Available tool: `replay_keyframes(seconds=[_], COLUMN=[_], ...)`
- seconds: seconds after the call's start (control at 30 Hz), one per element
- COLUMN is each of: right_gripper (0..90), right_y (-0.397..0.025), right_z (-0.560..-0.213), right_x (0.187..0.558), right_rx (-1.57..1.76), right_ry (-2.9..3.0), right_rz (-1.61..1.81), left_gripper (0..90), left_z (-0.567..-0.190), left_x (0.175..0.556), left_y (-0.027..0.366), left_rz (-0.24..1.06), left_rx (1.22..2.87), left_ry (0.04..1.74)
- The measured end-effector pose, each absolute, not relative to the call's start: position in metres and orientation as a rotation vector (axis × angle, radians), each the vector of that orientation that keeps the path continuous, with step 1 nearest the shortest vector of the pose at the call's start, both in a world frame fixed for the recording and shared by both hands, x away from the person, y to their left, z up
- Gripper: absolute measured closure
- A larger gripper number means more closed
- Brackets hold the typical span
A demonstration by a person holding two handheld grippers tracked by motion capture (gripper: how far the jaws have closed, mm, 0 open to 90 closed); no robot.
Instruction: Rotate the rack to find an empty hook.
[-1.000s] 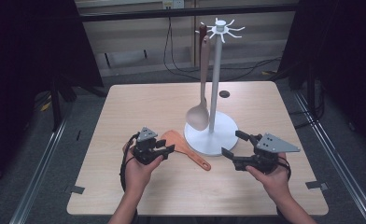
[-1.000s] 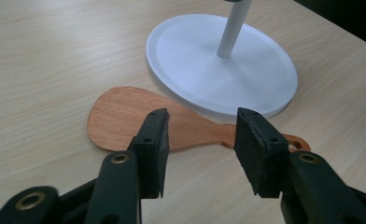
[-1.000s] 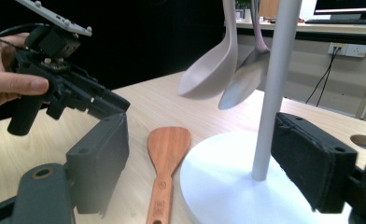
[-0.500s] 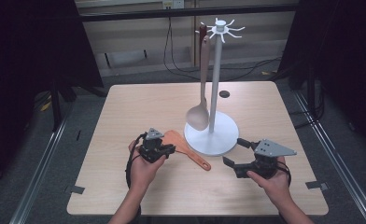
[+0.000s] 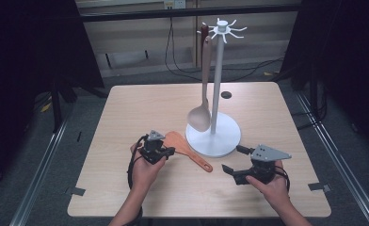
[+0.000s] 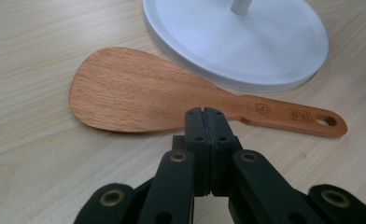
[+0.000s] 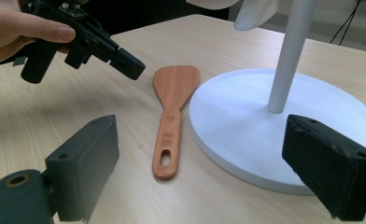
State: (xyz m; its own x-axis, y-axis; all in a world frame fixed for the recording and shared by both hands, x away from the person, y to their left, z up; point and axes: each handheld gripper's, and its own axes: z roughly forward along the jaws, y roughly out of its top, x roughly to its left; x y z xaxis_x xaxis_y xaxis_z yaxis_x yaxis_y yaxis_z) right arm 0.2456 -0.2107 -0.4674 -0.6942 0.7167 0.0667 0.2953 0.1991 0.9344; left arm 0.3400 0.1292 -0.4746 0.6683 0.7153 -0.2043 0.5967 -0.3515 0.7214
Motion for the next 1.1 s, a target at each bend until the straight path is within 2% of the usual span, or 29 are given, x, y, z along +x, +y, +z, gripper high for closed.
replay_keyframes(seconds=[0.43, 0.93, 1.1], right_gripper=[10.6, 10.6, 10.6], right_y=[-0.215, -0.22, -0.223], right_z=[-0.469, -0.469, -0.47], right_x=[0.243, 0.24, 0.237], right_rx=[0.972, 0.987, 0.997], right_ry=[2.09, 2.081, 2.078], right_rz=[1.486, 1.465, 1.457], left_gripper=[90.0, 90.0, 90.0], left_z=[-0.482, -0.486, -0.494], left_x=[0.335, 0.321, 0.316], left_y=[0.097, 0.053, 0.035], left_rz=[0.047, -0.011, -0.006], left_rx=[2.098, 2.138, 2.211], left_ry=[0.919, 0.782, 0.735])
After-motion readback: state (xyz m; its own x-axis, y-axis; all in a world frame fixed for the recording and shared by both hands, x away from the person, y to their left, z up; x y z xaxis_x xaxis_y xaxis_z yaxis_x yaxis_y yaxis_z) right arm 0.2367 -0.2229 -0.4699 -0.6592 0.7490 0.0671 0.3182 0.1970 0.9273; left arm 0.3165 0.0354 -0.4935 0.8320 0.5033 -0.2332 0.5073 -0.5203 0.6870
